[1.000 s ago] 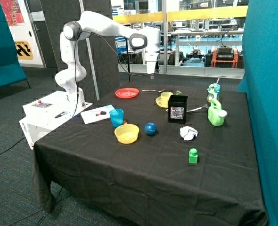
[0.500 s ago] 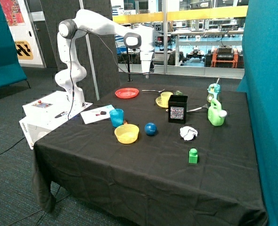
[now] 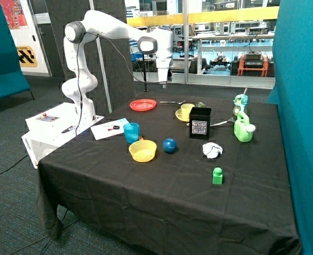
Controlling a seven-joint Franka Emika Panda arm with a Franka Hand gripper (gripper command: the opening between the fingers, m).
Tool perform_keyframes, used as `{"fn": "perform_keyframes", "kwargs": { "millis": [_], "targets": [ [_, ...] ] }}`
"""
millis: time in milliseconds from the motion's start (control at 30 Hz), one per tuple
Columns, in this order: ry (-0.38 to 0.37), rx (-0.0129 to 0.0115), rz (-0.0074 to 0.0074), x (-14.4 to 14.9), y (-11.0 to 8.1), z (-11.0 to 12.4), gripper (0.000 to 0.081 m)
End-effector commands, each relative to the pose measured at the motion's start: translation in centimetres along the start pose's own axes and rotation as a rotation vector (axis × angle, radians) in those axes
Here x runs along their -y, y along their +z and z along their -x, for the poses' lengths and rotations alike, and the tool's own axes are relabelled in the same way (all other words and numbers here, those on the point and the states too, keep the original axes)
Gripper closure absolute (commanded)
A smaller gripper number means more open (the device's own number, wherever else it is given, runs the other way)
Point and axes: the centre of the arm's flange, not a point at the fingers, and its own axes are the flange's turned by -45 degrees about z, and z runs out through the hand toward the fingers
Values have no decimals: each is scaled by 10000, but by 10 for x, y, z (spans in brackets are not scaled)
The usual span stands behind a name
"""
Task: Prepare two cups of tea
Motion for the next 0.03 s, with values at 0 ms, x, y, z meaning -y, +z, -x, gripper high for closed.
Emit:
{"fn": "perform_keyframes", "kwargs": {
  "millis": [0],
  "targets": [
    [-105, 2, -8, 2, 1, 5, 214]
  ]
}}
